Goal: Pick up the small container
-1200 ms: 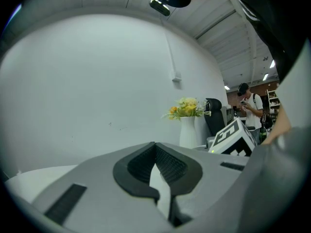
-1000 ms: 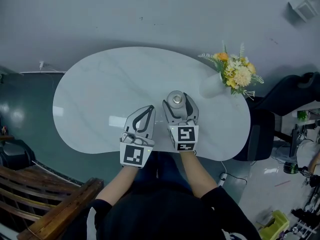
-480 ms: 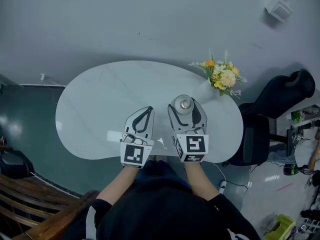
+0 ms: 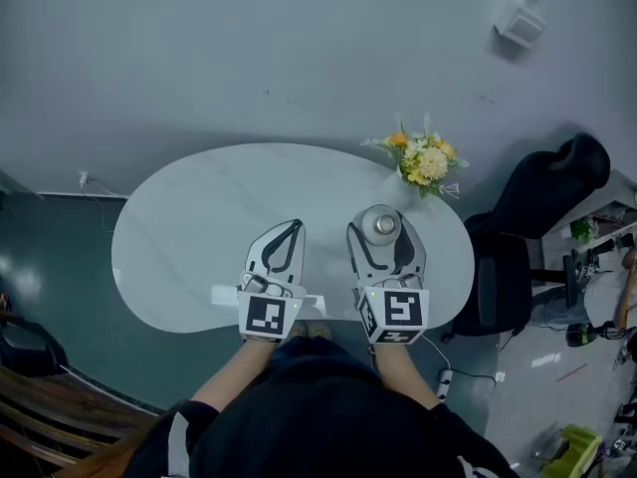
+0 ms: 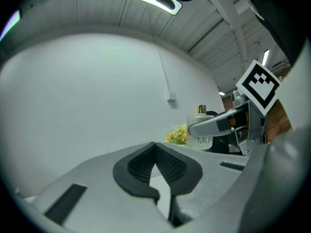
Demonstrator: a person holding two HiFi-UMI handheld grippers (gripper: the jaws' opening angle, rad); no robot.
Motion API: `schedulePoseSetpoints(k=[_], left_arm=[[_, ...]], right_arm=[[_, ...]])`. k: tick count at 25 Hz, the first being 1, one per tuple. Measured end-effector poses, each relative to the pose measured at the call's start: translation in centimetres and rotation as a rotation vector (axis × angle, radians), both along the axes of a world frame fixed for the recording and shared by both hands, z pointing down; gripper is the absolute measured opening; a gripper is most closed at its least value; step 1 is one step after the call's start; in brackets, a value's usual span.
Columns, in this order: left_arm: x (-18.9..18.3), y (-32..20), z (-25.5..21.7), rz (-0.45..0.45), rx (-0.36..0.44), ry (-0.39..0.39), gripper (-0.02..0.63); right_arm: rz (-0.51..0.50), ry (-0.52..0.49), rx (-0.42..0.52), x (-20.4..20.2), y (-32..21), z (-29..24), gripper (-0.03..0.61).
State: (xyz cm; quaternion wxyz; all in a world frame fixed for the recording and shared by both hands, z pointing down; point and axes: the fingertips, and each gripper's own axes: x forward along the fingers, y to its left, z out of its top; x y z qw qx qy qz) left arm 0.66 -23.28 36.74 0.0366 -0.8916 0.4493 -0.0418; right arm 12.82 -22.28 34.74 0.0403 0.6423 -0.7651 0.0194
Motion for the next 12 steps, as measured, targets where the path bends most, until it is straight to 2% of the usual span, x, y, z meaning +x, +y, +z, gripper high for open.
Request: schedulePoseSetpoints(k=[12], left_arm=[[1.5,0.9,-0.7,0.034,0.016,-0.001,0.008]], right_arm=[[0.036,0.043,0.004,0.8,1.4,0.9,0.333]])
